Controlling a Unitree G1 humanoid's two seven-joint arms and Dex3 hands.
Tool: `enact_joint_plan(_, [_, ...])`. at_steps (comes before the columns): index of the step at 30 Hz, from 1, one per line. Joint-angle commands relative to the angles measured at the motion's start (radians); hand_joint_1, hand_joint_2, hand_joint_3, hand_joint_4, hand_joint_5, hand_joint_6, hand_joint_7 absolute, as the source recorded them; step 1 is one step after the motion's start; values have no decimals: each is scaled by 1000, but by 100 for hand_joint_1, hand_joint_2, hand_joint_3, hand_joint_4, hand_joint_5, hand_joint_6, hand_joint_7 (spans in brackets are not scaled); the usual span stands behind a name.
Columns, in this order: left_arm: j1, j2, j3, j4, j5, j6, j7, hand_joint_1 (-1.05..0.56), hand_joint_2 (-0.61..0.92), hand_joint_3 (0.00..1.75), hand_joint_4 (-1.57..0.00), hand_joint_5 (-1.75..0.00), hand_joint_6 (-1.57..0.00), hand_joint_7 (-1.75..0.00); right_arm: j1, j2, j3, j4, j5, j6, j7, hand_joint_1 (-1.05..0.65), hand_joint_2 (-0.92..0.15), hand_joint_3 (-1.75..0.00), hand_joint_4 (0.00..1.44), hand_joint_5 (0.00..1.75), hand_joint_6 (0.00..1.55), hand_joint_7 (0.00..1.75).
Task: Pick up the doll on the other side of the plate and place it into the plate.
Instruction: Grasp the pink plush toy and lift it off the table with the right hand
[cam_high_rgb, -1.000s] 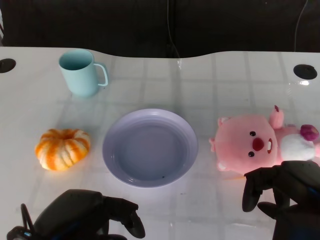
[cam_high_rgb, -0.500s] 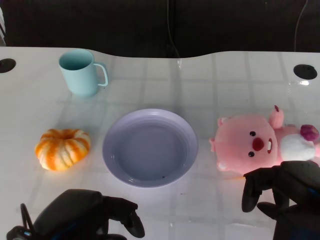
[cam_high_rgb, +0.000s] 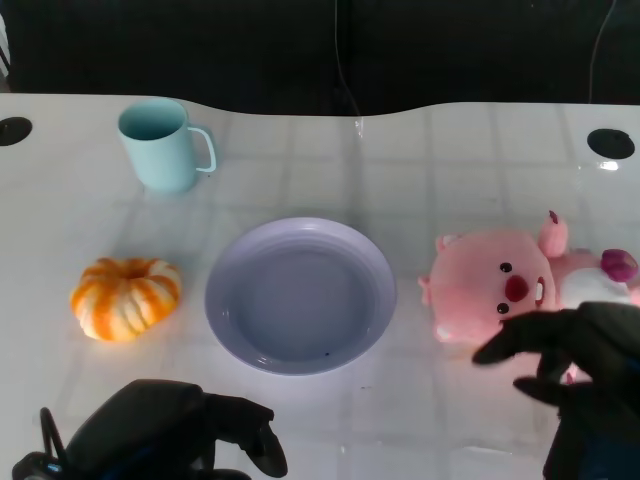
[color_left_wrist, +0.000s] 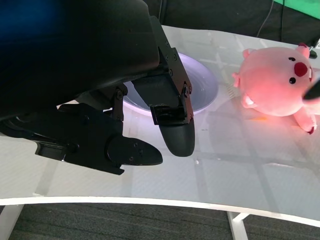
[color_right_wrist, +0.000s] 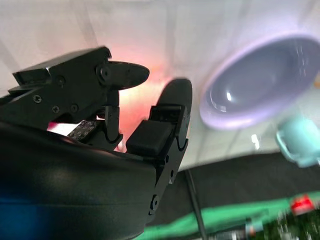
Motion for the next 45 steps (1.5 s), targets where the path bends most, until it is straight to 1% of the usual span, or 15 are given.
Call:
enact_joint_plan(1, [-12, 17, 9, 8, -8, -13, 0, -20, 92, 25, -70, -138, -84, -69, -2, 3, -22, 4, -32, 7, -56, -21, -88, -13, 63, 59, 70, 1])
enact_joint_plan(2, [-12, 16, 10, 10, -7, -14, 1, -20, 92, 24, -70, -138, -84, -69, -4, 4, -27, 7, -45, 8, -74, -24, -90, -9, 57, 53, 64, 1])
enact_joint_plan(6, [-10, 17, 12, 5, -4, -6, -6, -20, 92, 24, -70, -138, -84, -69, -14, 2, -40, 23, -80, 8, -129, -33, -91, -3, 39, 38, 47, 0])
enact_joint_plan(9, [-11, 18, 11, 4, -3, -4, -8, -20, 92, 24, -69, -138, -84, -70, -23, -2, -41, 20, -120, 53, -131, -40, -92, -2, 25, 30, 33, 0])
enact_joint_plan(12, [-11, 16, 10, 13, -4, -13, 0, -20, 92, 24, -70, -138, -84, -70, -31, -5, -38, 10, -158, 98, -119, -45, -92, -1, 17, 26, 26, 0])
enact_joint_plan(17, [-12, 6, 3, 10, -2, -8, 2, -20, 92, 24, -70, -138, -84, -70, -44, -20, -33, -9, -207, 179, -66, -53, -92, -3, 9, 25, 19, 0])
enact_joint_plan(23, [-19, -1, -16, 3, 31, 13, 0, -21, 92, 25, -69, -140, -84, -70, -71, -30, -18, 11, -259, 247, -24, -60, -91, -1, 1, 30, 17, 0])
enact_joint_plan(26, [-17, -6, -22, 2, 32, 14, 2, -21, 92, 26, -67, -143, -84, -70, -92, -26, -4, 23, -279, 293, 13, -61, -92, 0, 0, 28, 16, 0])
enact_joint_plan(29, [-16, -4, -21, -2, 22, 10, 0, -20, 92, 25, -68, -142, -84, -69, -128, -17, 20, 50, -303, 345, 49, -62, -92, -1, 0, 26, 15, 0])
enact_joint_plan(32, [-15, -1, -19, -4, 17, 9, -4, -20, 92, 24, -69, -141, -84, -69, -166, -12, 44, 105, -314, 364, 46, -63, -92, -1, 0, 25, 16, 1])
enact_joint_plan(35, [-15, 0, -18, -5, 15, 10, -5, -20, 92, 23, -70, -140, -84, -69, -175, -13, 52, 119, -312, 370, 40, -64, -92, 0, 0, 26, 17, 1])
enact_joint_plan(37, [-10, 6, -16, -11, 21, 4, -2, -21, 92, 24, -70, -140, -84, -69, -236, 0, 80, 233, -314, 397, 52, -65, -92, -1, 2, 27, 18, 2])
enact_joint_plan(39, [-8, 8, -16, -17, 23, 9, -6, -20, 92, 24, -71, -139, -85, -69, -281, 9, 101, 335, -303, 402, 44, -67, -92, -1, 4, 28, 21, 2])
enact_joint_plan(45, [-8, 11, -24, -27, 40, 11, -6, -21, 92, 23, -72, -135, -85, -69, -337, 22, 115, 475, -237, 373, 15, -70, -92, -5, 5, 26, 23, 2])
